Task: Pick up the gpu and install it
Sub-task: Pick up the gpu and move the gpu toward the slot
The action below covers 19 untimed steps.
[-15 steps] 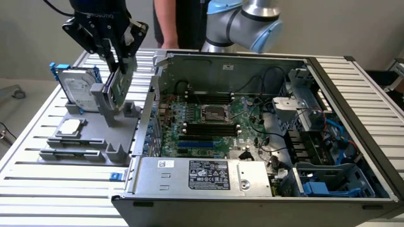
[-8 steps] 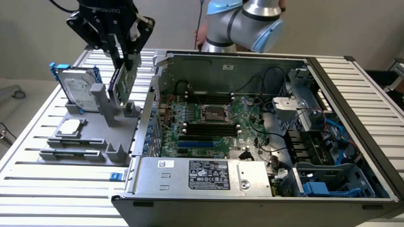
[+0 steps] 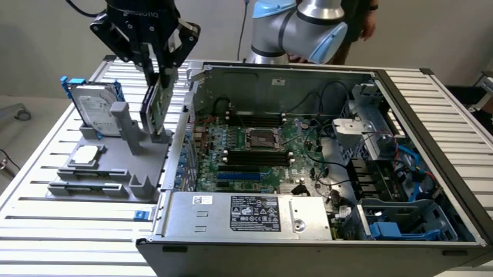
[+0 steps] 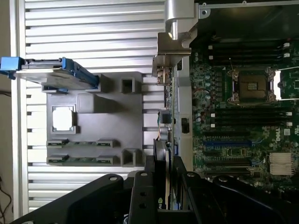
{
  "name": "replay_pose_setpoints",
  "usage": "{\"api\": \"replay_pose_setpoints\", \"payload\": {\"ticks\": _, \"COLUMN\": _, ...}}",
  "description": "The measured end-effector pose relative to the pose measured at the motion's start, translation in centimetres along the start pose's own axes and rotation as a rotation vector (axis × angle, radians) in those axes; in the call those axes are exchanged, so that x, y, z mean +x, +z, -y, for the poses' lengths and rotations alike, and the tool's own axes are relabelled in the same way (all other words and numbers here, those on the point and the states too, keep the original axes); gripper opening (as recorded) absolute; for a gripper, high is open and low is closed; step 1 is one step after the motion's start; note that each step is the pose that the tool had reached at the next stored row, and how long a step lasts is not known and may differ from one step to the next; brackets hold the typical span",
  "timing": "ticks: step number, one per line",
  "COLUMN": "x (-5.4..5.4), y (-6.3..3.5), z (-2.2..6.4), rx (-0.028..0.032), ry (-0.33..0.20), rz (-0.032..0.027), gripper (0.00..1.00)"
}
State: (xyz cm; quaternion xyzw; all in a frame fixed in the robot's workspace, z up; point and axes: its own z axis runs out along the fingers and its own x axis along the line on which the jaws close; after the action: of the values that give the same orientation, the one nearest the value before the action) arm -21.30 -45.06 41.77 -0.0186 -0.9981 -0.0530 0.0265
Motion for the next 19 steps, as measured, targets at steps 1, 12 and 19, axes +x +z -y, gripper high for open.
{"api": "replay_pose_setpoints", "payload": {"ticks": 1, "x": -0.3, "y": -0.07, "z": 0.07, "rx": -0.0008, "ry": 0.000, "rz": -0.0021, "gripper": 0.27}}
{"api": "replay_pose_setpoints", "payload": {"ticks": 12, "x": -4.1, "y": -0.88, "z": 0.69, "rx": -0.0107, "ry": 0.002, "rz": -0.0204, "gripper": 0.27}}
{"api": "replay_pose_setpoints", "payload": {"ticks": 19, "x": -6.8, "y": -1.37, "z": 1.01, "rx": -0.0165, "ry": 0.002, "rz": -0.0322, "gripper": 0.27}}
